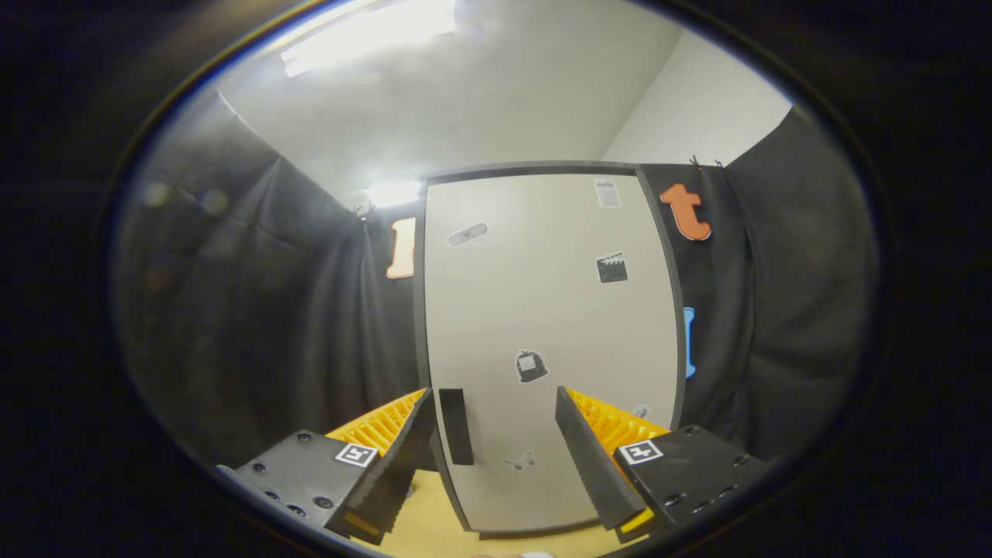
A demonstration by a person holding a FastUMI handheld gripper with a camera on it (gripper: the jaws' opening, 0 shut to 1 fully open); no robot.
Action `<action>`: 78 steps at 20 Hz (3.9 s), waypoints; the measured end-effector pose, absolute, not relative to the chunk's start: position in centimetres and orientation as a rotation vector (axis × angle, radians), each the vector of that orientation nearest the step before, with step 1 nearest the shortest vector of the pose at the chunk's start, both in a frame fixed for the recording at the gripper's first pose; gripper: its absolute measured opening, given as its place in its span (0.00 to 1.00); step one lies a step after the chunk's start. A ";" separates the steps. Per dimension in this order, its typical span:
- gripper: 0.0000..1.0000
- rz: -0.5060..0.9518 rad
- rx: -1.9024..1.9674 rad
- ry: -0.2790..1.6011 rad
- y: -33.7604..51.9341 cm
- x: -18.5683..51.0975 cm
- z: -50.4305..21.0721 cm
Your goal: Open the shoe cabinet door, grab the shoes and put them into the shoe cabinet, then close the shoe cabinet door.
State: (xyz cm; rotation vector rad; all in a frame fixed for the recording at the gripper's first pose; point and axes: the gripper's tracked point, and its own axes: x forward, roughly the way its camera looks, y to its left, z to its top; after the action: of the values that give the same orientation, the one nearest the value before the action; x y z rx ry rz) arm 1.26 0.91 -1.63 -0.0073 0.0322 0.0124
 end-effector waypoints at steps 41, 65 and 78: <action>0.54 0.030 -0.057 0.235 6.2 14.3 -16.7; 0.06 0.038 -0.018 0.203 5.7 10.9 -15.5; 0.06 0.055 -0.014 0.209 4.1 6.6 -14.2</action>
State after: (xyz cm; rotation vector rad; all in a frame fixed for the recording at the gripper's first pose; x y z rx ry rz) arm 6.65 4.10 -14.21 -0.0137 0.2087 0.0552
